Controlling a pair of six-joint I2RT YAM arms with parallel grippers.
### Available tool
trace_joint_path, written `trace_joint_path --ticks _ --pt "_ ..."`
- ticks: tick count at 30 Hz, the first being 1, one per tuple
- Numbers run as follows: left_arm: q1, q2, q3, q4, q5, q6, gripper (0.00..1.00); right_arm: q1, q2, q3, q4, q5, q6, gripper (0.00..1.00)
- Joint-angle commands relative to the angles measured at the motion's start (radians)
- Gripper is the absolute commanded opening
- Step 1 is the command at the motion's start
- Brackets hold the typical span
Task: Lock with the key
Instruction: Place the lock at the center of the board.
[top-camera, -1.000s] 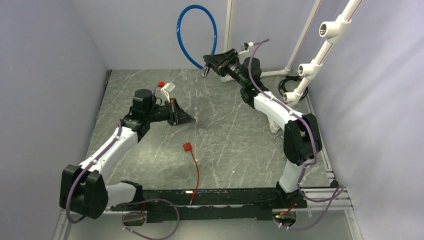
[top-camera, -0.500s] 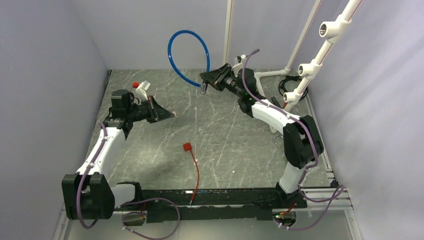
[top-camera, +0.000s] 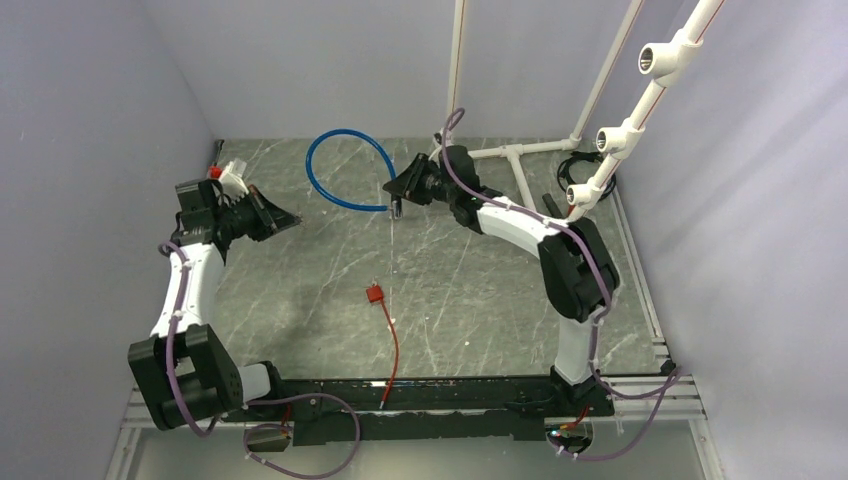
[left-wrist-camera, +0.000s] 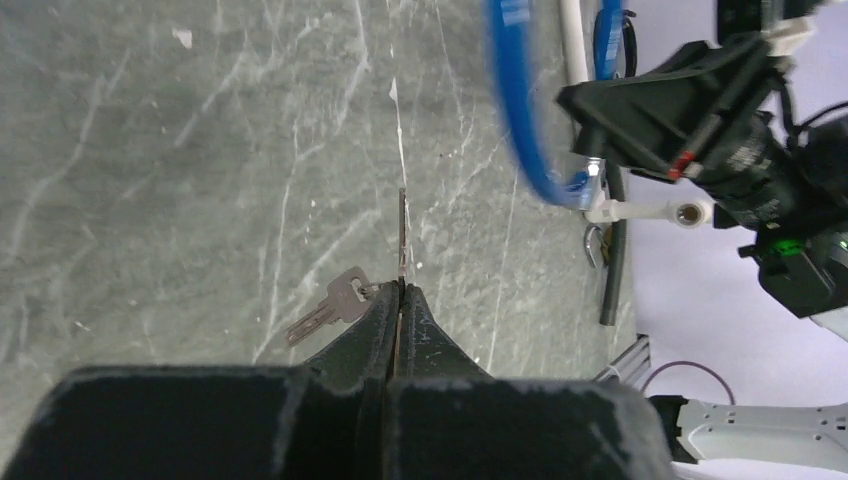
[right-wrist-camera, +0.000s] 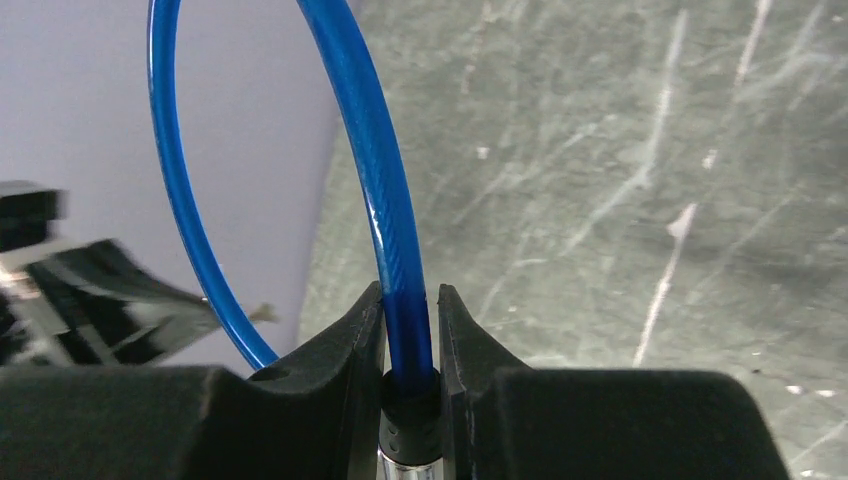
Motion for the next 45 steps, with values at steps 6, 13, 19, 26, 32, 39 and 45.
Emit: trace_joint_path --ticks 6,13,19,26,32,39,45 --pt "0.003 0.062 0.129 -0.011 -0.023 0.151 0.0 -0.008 0.208 0.192 0.016 0.074 -0.172 0.0" --pt "-0.035 0.14 0.122 0.092 -0.04 0.113 0.0 -0.051 0.368 0.325 0.015 0.113 -0.207 0.0" --pt "-0.105 0.236 0.155 0.178 -0.095 0.122 0.0 -0.09 0.473 0.426 0.015 0.117 -0.268 0.0" --pt "-0.167 0.358 0.229 0.255 -0.136 0.123 0.0 -0.123 0.561 0.544 0.046 0.125 -0.293 0.08" --pt "-0.195 0.508 0.338 0.297 -0.162 0.137 0.0 -0.14 0.558 0.59 0.039 0.096 -0.322 0.62" --pt "-0.248 0.701 0.546 0.31 -0.144 0.138 0.0 -0.141 0.41 0.416 0.085 -0.049 -0.358 0.81" --pt "-0.298 0.878 0.721 0.298 -0.15 0.144 0.0 -0.128 0.21 0.172 0.151 -0.161 -0.386 0.96"
